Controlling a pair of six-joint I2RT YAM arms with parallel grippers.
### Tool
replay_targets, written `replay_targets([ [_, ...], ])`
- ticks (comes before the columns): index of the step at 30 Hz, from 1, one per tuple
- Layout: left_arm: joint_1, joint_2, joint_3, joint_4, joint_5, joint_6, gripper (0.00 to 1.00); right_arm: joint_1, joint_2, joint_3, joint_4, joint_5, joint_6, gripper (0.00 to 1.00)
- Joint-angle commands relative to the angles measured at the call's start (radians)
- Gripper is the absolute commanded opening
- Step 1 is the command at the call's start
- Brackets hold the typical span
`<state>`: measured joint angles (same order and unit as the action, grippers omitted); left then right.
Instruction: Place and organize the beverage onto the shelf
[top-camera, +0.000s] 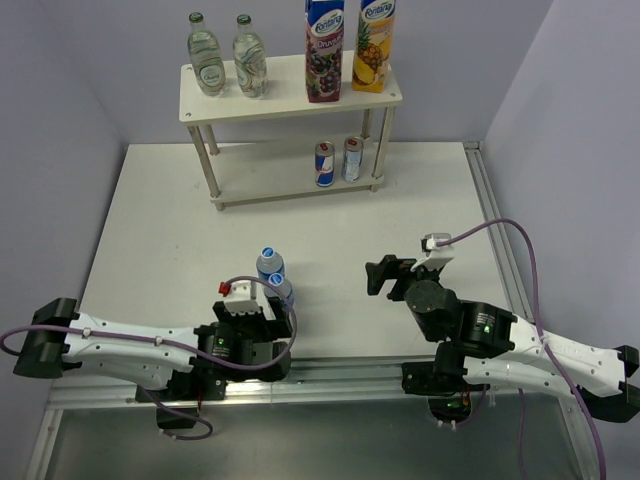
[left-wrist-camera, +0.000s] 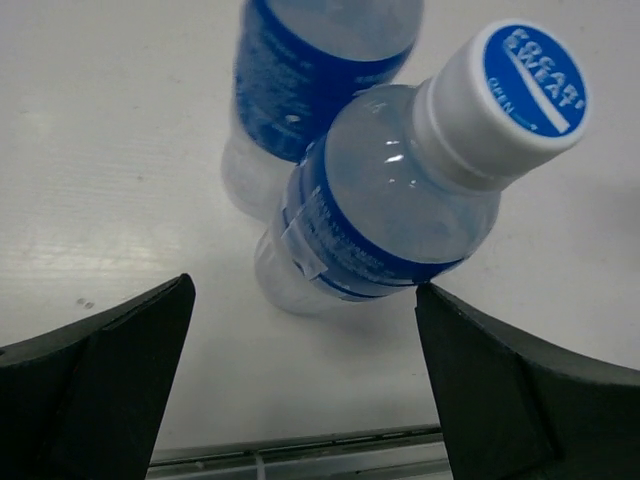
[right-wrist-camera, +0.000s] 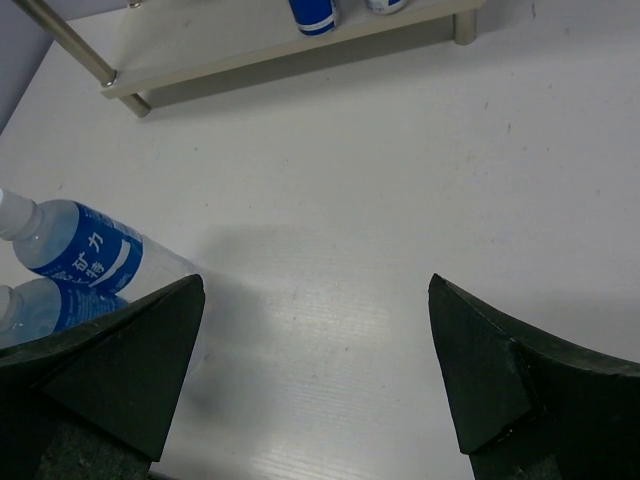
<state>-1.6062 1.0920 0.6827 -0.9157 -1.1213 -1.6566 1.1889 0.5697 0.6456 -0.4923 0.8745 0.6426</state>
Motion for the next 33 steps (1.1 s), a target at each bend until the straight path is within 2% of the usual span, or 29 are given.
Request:
replay_targets([
  [1, 0.068, -0.046, -0.067, 0.473, 0.005, 0.418, 0.99, 0.008, 0.001, -0.006, 0.017, 0.015, 0.009, 1.0],
  [4, 0.098, -0.029, -0.078, 0.613, 0.017, 0.547, 0.99, 0.008, 0.001, -0.012, 0.009, 0.018, 0.02, 1.0],
  [10, 0.227, 0.072, -0.1, 0.797, 0.092, 0.693, 0.99, 0.008, -0.017, -0.023, -0.012, 0.024, 0.037, 1.0],
  [14, 0.259, 0.132, -0.103, 0.871, 0.091, 0.713, 0.99, 0.006, -0.031, -0.03, -0.032, 0.032, 0.043, 1.0],
  [17, 0.278, 0.172, -0.086, 0.858, 0.069, 0.701, 0.98, 0.008, -0.039, -0.038, -0.031, 0.032, 0.043, 1.0],
  [19, 0.285, 0.193, -0.055, 0.796, 0.045, 0.663, 0.89, 0.006, -0.042, -0.038, -0.029, 0.032, 0.043, 1.0],
  [22, 0.284, 0.187, -0.005, 0.686, 0.041, 0.623, 0.62, 0.008, -0.041, -0.04, -0.029, 0.034, 0.042, 1.0],
  [23, 0.281, 0.178, 0.004, 0.661, 0.043, 0.621, 0.4, 0.008, -0.042, -0.041, -0.026, 0.037, 0.042, 1.0],
  [25, 0.263, 0.148, 0.035, 0.576, 0.043, 0.594, 0.23, 0.006, -0.042, -0.046, -0.023, 0.041, 0.04, 1.0],
  [26, 0.256, 0.14, 0.047, 0.543, 0.043, 0.583, 0.09, 0.008, -0.044, -0.046, -0.023, 0.041, 0.04, 1.0],
  [28, 0.238, 0.115, 0.106, 0.407, 0.044, 0.535, 0.01, 0.008, -0.045, -0.047, -0.02, 0.044, 0.037, 1.0],
  [33, 0.164, 0.085, 0.312, 0.086, -0.011, 0.401, 0.0, 0.008, -0.056, -0.05, -0.02, 0.044, 0.039, 1.0],
])
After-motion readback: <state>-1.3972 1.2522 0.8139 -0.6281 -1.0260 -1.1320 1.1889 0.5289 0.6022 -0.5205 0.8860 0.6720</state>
